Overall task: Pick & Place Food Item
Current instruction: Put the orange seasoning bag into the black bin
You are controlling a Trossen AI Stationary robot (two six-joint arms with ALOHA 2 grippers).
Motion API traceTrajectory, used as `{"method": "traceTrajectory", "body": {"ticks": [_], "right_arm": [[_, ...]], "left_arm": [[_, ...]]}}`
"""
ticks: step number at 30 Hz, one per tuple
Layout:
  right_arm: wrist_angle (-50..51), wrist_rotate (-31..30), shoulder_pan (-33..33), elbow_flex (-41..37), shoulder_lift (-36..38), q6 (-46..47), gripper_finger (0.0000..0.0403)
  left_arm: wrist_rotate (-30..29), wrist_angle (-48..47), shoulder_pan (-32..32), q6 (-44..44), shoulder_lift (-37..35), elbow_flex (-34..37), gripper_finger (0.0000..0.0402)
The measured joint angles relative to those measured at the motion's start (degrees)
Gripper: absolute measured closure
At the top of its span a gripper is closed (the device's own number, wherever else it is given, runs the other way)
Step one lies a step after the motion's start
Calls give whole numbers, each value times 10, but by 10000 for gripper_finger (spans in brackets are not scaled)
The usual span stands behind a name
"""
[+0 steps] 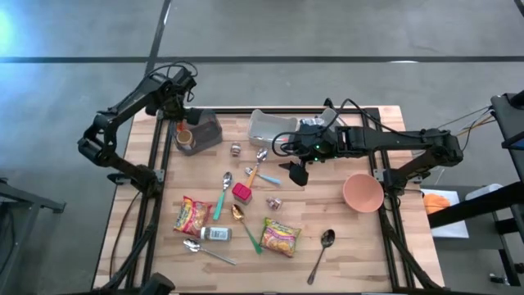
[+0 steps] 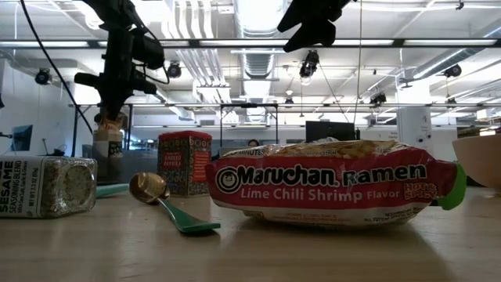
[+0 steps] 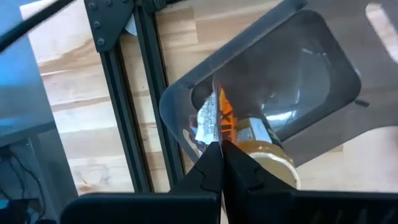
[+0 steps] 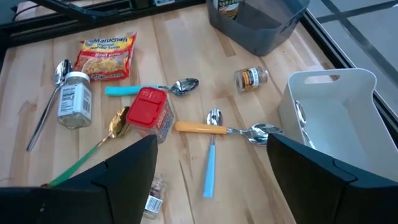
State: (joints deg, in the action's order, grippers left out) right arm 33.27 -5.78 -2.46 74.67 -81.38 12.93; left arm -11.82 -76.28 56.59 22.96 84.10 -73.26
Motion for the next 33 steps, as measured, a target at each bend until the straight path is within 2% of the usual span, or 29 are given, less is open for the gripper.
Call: {"method": "traceTrajectory", "body": {"ticks": [6, 16, 33], "right_arm": [[0, 0, 0, 0, 0, -1, 101], [0, 2, 0, 0, 0, -1, 101], [0, 2, 5, 0, 0, -1, 101]], "left_arm": [[5, 1, -8, -22, 0, 33, 401], [1, 19, -8, -14, 0, 42, 401], [-21, 15, -11, 42, 37, 42, 401]]}}
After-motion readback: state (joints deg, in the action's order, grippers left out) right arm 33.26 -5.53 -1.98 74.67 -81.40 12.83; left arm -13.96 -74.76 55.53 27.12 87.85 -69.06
